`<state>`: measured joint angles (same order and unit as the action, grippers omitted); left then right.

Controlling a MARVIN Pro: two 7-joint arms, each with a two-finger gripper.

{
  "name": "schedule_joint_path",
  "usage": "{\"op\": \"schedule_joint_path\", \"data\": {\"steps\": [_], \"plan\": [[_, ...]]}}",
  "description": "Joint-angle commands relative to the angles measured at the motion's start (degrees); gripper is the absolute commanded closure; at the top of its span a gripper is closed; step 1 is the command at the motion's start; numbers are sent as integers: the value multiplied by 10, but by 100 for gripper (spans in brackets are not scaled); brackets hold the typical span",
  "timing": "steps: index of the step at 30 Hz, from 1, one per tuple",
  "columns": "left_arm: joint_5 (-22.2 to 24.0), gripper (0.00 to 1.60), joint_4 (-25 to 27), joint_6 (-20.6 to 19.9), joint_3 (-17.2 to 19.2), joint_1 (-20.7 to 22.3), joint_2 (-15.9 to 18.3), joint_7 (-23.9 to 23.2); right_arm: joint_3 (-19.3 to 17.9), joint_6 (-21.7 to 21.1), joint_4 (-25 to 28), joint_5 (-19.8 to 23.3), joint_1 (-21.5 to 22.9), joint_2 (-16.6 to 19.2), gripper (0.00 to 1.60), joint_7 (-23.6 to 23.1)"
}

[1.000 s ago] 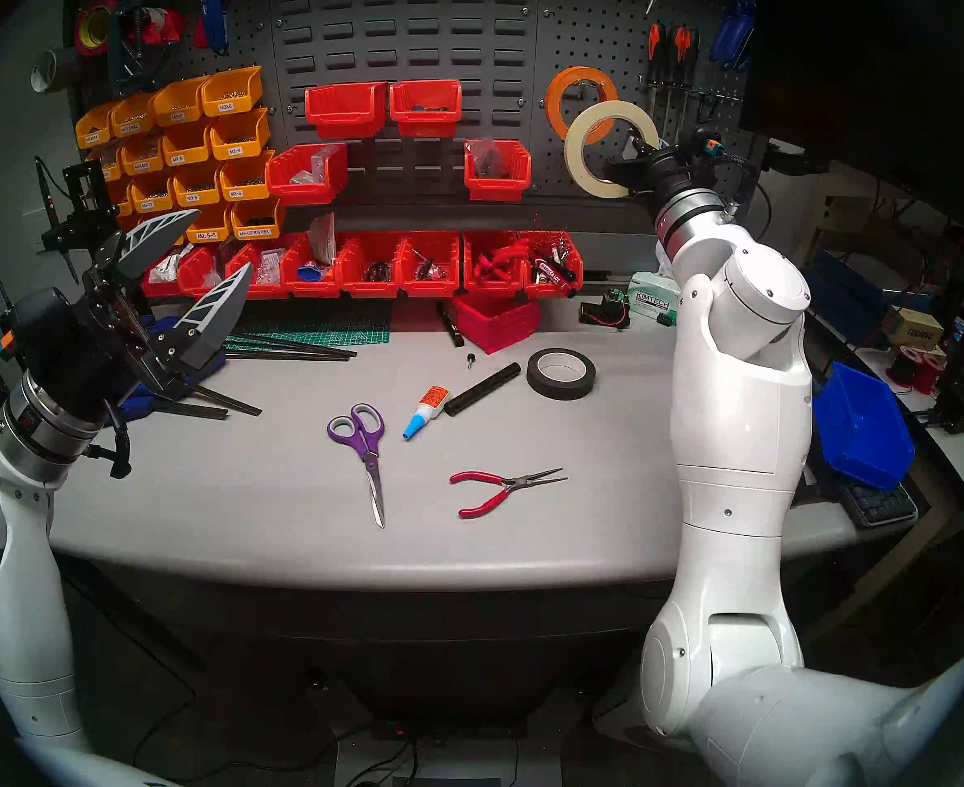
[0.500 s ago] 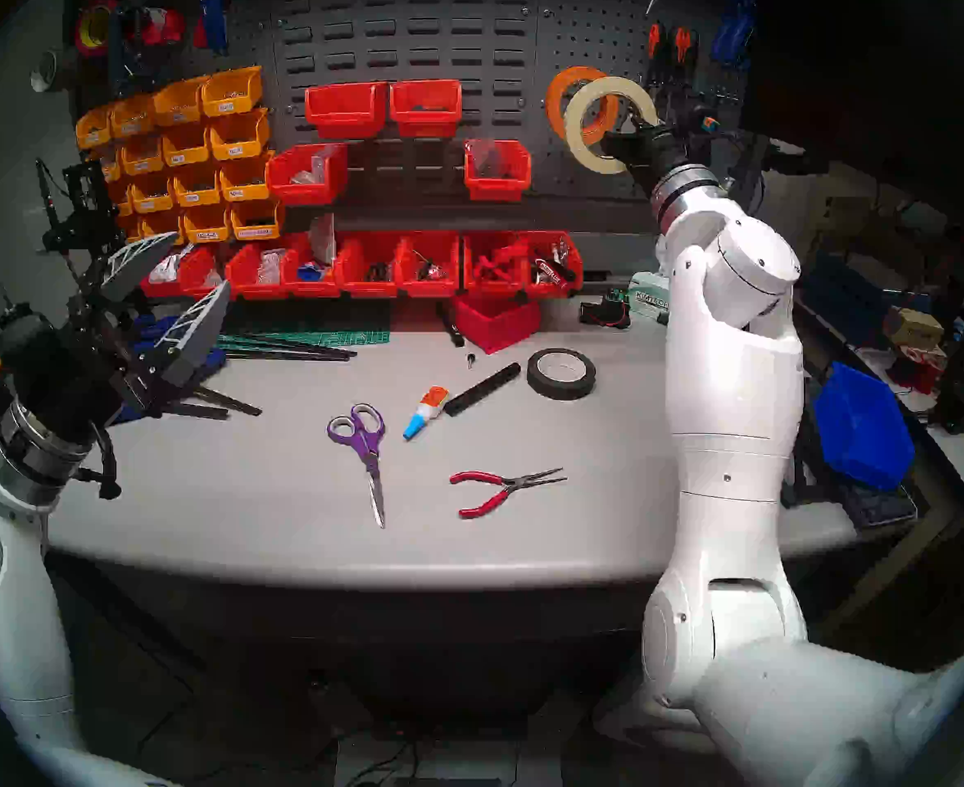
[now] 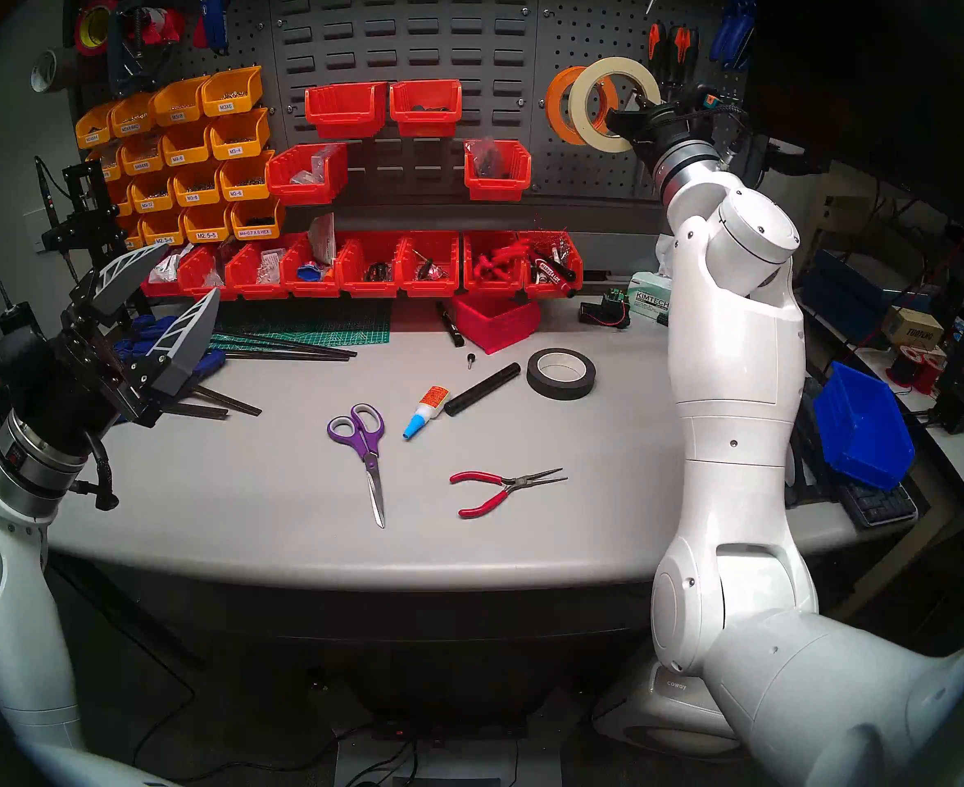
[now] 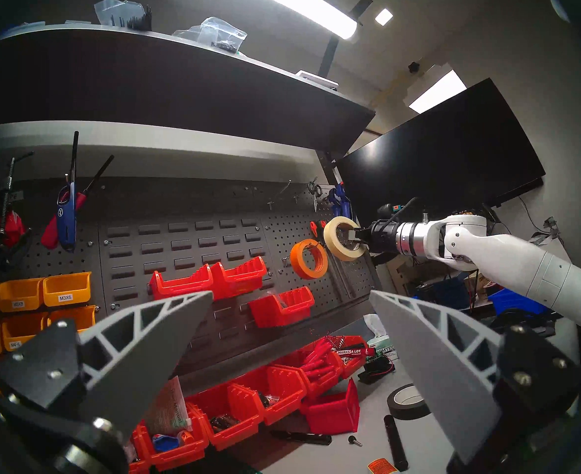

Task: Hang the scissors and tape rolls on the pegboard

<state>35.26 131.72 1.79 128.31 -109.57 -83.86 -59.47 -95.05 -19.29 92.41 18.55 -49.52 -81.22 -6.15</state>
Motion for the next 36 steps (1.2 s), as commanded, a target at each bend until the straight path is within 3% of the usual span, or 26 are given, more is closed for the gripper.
{"op": "schedule_joint_path", "data": {"steps": [1, 36], "plan": [[10, 0, 13, 4, 5, 7, -3, 1, 3, 7, -12, 3, 60, 10, 160, 8], [9, 0, 18, 10, 14, 22, -9, -9, 52, 0, -162, 20, 179, 6, 160, 52]]}}
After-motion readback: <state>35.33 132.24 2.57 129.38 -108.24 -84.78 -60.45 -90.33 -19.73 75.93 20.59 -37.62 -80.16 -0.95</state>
